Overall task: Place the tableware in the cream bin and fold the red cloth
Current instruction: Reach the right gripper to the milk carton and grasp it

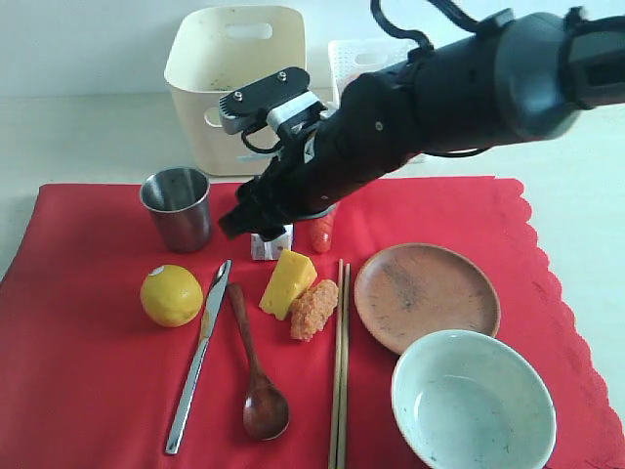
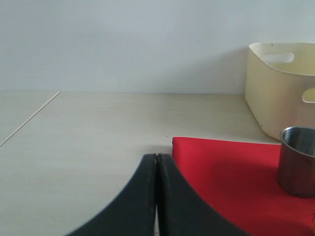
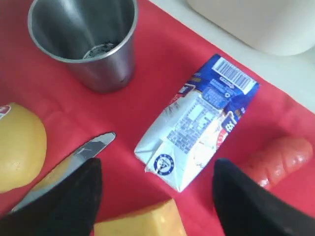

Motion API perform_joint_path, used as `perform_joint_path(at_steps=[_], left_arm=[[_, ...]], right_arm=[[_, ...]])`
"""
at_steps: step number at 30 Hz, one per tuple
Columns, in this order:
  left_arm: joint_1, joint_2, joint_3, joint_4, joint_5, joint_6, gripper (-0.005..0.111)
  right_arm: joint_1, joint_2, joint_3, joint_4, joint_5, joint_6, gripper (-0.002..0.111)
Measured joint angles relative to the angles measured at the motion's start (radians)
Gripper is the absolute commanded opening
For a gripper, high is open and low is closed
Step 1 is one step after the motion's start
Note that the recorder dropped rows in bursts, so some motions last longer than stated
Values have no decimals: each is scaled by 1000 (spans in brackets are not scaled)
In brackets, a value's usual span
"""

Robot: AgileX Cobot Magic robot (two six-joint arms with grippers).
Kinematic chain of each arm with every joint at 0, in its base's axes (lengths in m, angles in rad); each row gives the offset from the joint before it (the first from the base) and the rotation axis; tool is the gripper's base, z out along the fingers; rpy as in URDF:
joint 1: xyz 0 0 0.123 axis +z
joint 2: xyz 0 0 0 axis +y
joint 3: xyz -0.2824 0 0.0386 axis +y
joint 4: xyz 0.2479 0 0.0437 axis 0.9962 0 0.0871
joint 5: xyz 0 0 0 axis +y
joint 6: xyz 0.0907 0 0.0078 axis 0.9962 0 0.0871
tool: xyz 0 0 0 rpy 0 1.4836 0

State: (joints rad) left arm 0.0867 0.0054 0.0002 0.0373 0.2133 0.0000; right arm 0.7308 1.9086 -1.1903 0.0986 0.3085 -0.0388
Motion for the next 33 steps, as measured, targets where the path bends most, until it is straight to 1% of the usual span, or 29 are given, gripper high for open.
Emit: perform_joint_path(at_steps=[2,8,13,17,19,21,24,27,30,33], left_arm=[[0,0,0,0,0,0,0],[0,0,0,0,0,0,0],[0,0,0,0,0,0,0],[0,0,0,0,0,0,0],[0,0,0,0,0,0,0],[0,0,0,0,0,0,0],[0,0,0,0,0,0,0],[0,0,0,0,0,0,0],[0,0,0,0,0,0,0],[0,0,0,0,0,0,0]], right_arm=[[0,39,-45,0,27,8,74],[-2,147,-169,-23,64,56,74],[-15,225,-240,-167,100,217,74],[-15,269,-257,-248,104,290,72],[-15,282,-256,-268,101,300,65],[-15,289,-256,-273,97,306,54],[-15,292,-256,-279,95,310,33],[-15,292,-256,-281,95,310,15],[-15,292,-256,-275,95,311,1],[-17,292,-256,-262,95,311,0]])
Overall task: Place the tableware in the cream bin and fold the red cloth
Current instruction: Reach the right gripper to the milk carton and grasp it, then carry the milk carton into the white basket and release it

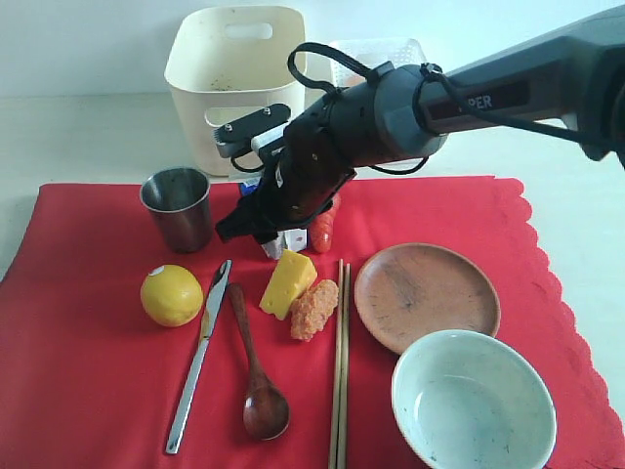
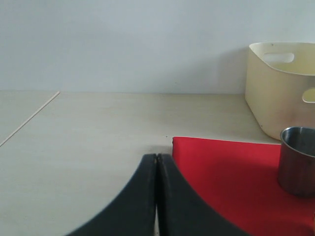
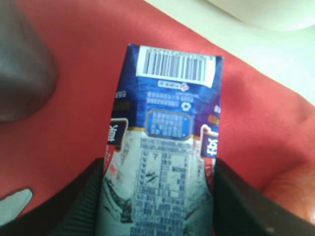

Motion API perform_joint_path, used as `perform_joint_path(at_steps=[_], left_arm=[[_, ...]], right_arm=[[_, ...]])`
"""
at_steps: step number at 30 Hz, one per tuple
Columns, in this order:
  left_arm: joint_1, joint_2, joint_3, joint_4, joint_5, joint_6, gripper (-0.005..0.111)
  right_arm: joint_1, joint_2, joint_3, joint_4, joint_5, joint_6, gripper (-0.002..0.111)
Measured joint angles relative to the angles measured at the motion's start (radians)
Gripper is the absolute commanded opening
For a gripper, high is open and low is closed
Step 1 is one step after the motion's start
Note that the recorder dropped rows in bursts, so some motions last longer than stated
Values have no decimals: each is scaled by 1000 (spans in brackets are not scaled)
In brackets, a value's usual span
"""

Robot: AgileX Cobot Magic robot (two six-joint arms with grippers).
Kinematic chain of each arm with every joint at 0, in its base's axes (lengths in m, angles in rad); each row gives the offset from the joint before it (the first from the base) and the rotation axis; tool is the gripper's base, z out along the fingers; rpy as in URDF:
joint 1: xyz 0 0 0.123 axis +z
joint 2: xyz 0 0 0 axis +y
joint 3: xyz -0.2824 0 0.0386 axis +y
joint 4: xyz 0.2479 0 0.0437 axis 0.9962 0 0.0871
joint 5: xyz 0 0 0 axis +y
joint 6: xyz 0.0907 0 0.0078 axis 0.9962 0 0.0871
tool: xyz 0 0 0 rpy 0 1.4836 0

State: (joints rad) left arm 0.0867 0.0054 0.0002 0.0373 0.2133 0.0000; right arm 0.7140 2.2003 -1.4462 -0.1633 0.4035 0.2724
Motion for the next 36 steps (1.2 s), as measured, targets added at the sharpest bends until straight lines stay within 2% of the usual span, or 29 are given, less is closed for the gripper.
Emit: perform_joint_path(at_steps=[9,18,25,29,36], left_arm=[[0,0,0,0,0,0,0],[0,0,0,0,0,0,0],[0,0,0,0,0,0,0],[0,0,0,0,0,0,0],[0,0,0,0,0,0,0]], right_arm=[[0,-51,0,25,42,0,0],[0,-242,0,33,93,-26,0],[-11,-386,0,-55,101,-33,0],[-60,-424,0,-71,101,-33,0],[-237,-420,0,-76,79,-33,0]])
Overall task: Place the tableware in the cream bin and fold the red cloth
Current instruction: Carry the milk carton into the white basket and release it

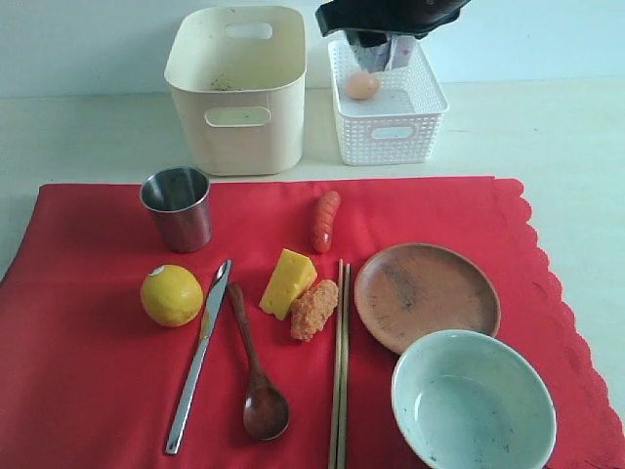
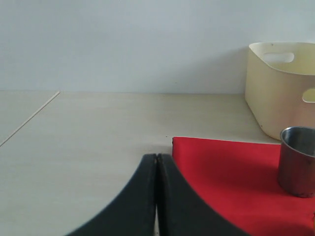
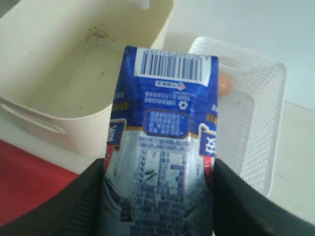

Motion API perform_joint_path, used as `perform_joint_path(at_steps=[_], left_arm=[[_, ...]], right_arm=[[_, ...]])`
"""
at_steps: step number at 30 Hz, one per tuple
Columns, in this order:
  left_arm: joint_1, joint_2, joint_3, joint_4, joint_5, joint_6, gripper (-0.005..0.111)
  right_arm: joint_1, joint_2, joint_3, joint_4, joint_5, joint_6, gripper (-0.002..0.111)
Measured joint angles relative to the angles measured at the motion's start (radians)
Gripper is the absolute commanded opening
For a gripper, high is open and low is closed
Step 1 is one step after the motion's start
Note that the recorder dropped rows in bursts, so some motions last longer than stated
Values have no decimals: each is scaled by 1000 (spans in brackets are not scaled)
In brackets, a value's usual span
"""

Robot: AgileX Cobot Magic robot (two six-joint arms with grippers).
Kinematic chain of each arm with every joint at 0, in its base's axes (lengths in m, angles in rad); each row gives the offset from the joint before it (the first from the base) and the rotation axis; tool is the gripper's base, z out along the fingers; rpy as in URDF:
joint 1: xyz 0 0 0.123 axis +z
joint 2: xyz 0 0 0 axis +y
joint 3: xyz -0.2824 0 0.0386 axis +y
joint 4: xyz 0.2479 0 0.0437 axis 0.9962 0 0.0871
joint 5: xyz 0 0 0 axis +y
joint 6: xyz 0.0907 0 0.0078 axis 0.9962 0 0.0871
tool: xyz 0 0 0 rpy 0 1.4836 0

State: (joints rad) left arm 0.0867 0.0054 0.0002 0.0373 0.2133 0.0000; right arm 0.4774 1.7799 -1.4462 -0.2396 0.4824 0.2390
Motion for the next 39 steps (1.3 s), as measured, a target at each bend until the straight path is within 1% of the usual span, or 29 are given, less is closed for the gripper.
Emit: perform_joint_path(at_steps=[3,8,21,30,32,34,37,39], left_arm=[[0,0,0,0,0,0,0],[0,0,0,0,0,0,0],[0,0,0,0,0,0,0],[0,0,0,0,0,0,0],[0,0,0,0,0,0,0],[0,0,0,0,0,0,0],[0,0,0,0,0,0,0],[0,0,0,0,0,0,0]], right_arm=[[-51,26,0,-2,-52,0,0],[-101,114,0,-2,-171,0,0],[-120,292,0,-2,-511,0,0],[-160,375,0,48,-599,-3,0],[-165,390,0,61,-608,-3,4],[-168,404,0,77,-612,-3,10],[-168,416,0,95,-626,-3,24],[-169,417,0,101,-629,-3,36]])
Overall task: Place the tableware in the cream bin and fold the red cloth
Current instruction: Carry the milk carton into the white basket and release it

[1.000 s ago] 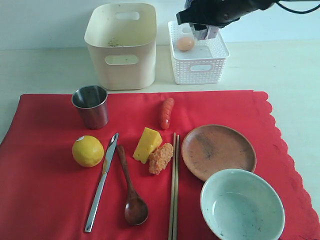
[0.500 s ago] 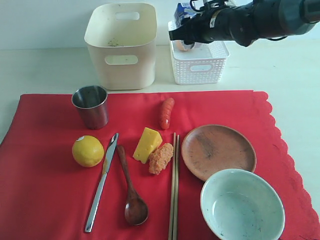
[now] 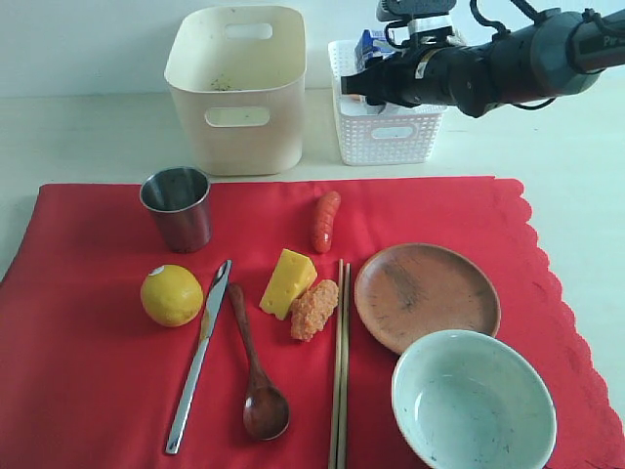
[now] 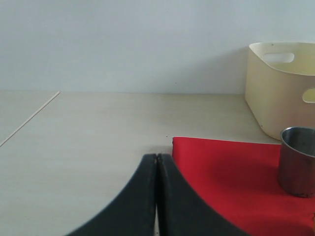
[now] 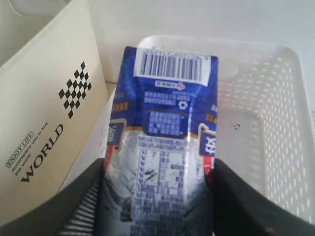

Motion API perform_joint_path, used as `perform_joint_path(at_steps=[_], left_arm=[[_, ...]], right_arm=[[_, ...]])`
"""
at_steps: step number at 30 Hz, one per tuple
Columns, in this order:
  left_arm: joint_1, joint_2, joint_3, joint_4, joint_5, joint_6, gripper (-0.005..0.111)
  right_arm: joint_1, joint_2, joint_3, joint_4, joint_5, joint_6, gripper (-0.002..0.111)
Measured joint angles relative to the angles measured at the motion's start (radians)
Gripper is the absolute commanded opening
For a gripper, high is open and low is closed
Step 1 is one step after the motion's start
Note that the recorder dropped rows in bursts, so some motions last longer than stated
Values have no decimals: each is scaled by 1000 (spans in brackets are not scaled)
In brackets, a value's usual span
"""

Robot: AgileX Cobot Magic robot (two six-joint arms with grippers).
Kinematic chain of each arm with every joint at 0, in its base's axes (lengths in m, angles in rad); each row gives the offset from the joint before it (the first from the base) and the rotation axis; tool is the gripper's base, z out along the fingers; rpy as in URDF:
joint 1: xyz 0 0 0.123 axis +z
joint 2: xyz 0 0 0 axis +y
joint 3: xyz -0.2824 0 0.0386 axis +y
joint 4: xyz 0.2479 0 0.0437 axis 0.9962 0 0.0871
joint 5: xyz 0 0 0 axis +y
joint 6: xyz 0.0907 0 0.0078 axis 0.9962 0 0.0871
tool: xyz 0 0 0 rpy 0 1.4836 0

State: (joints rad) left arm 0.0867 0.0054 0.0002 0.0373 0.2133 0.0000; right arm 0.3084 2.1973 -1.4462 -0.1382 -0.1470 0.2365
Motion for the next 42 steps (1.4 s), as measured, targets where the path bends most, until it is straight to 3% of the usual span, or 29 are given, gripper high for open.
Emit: perform_joint_path(at_steps=[5,10,23,35,37,42], left_arm=[[0,0,0,0,0,0,0],[0,0,0,0,0,0,0],[0,0,0,0,0,0,0],[0,0,0,0,0,0,0],[0,0,0,0,0,0,0],[0,0,0,0,0,0,0]], right_arm=[[-1,0,0,4,-13,0,61],[-2,0,0,4,-38,0,68],[-2,-4,-4,4,-34,0,68],[-2,-219,-4,8,352,2,67],[-2,-269,-4,8,421,-1,63],[-2,-354,-4,8,572,-46,39]])
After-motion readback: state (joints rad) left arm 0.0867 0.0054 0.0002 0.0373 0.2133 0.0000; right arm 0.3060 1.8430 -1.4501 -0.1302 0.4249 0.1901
